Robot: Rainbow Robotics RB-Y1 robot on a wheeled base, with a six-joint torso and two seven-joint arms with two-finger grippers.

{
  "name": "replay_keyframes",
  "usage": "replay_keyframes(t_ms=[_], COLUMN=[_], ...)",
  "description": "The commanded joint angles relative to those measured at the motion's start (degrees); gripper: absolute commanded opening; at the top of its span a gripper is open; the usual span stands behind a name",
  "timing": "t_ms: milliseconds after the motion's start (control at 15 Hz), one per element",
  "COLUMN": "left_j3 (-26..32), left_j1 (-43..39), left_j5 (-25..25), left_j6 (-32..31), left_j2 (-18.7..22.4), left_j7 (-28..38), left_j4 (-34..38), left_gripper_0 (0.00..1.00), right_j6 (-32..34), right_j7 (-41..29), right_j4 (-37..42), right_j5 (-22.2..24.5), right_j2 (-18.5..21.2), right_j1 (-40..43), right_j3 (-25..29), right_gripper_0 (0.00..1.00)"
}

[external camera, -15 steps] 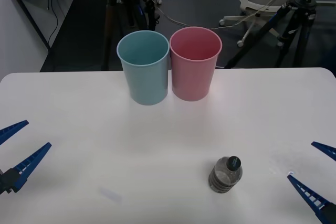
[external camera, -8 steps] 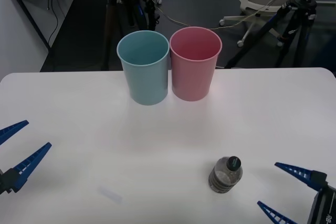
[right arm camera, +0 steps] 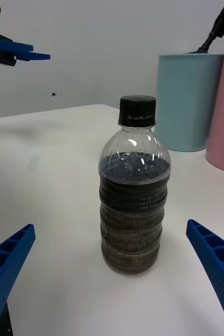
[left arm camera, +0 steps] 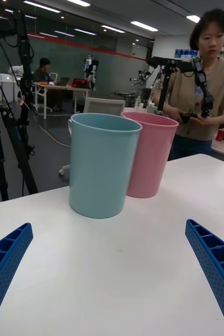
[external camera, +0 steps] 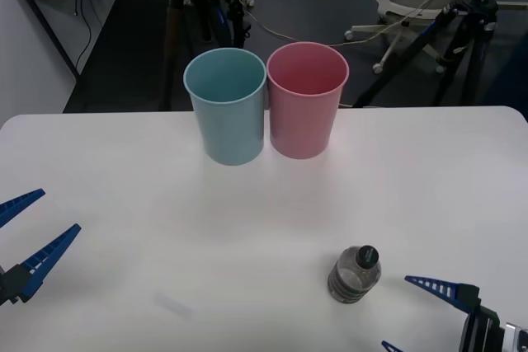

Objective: Grasp the object on the table and drop it into the matching bin: aluminum can to the light blue bin, PET bottle to the pink bin.

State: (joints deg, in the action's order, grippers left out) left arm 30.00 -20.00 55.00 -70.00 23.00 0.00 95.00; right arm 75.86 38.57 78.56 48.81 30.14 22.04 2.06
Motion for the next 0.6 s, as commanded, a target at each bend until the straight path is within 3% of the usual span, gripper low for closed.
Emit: replay_keyframes(t_ms=[67,600], left_j3=[0.00,0.00], left_j1=[0.00,0.00], left_j5=[0.00,0.00], left_j6=[0.00,0.00], left_j2=[0.00,0.00], left_j7=[0.00,0.00], left_j4=[0.00,0.00], left_gripper_0=[1.00,1.00], right_j6=[-0.19,-8.28], right_j7=[1.33,3.09], right_j4=[-2.09,-2.27], right_j5=[-0.73,-1.79], right_j2=[-0.08,-1.75], right_j1=[-1.74,-5.26], right_j3=[-2.77,-6.11], right_gripper_0=[1.00,1.00])
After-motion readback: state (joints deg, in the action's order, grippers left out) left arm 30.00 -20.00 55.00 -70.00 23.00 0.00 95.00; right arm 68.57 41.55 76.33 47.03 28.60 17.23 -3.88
